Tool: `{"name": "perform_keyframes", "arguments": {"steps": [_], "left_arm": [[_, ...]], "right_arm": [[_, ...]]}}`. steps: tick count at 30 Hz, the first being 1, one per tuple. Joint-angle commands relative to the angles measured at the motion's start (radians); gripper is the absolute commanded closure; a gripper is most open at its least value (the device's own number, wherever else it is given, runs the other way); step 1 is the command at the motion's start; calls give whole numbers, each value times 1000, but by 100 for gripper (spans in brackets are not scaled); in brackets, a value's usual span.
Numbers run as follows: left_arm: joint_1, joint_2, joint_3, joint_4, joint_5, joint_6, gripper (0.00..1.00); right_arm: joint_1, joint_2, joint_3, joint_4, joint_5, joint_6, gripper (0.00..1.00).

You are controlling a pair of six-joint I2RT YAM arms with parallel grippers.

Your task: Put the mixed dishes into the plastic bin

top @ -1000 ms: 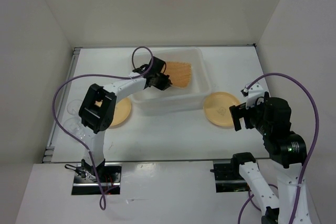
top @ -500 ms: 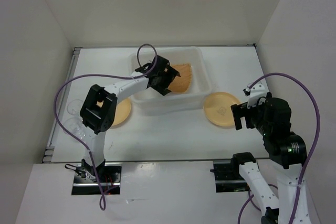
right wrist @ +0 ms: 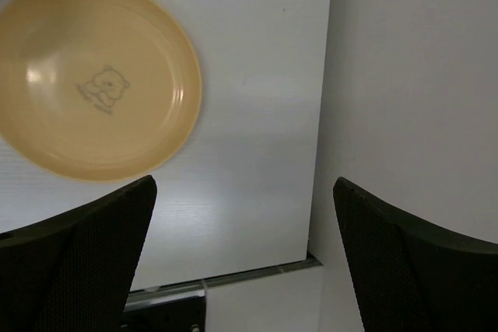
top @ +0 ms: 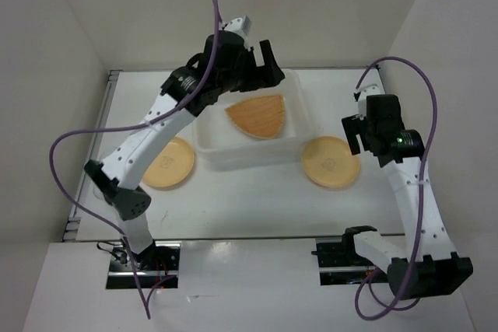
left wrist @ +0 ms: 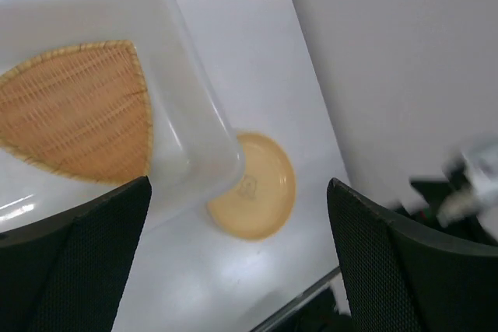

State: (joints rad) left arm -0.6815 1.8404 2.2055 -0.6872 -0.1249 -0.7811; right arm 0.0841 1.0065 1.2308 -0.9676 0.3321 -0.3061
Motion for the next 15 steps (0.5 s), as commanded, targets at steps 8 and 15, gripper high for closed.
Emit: {"name": "perform_keyframes", "arguments": {"steps": [8, 15], "left_arm": [[-27, -485, -473, -150, -162, 128, 0], [-27, -785, -739, -150, -171, 16, 0]], "right_arm": [[-136, 219, -107, 204, -97, -68, 1], [-331, 568, 82, 148, -416, -57, 1]]}}
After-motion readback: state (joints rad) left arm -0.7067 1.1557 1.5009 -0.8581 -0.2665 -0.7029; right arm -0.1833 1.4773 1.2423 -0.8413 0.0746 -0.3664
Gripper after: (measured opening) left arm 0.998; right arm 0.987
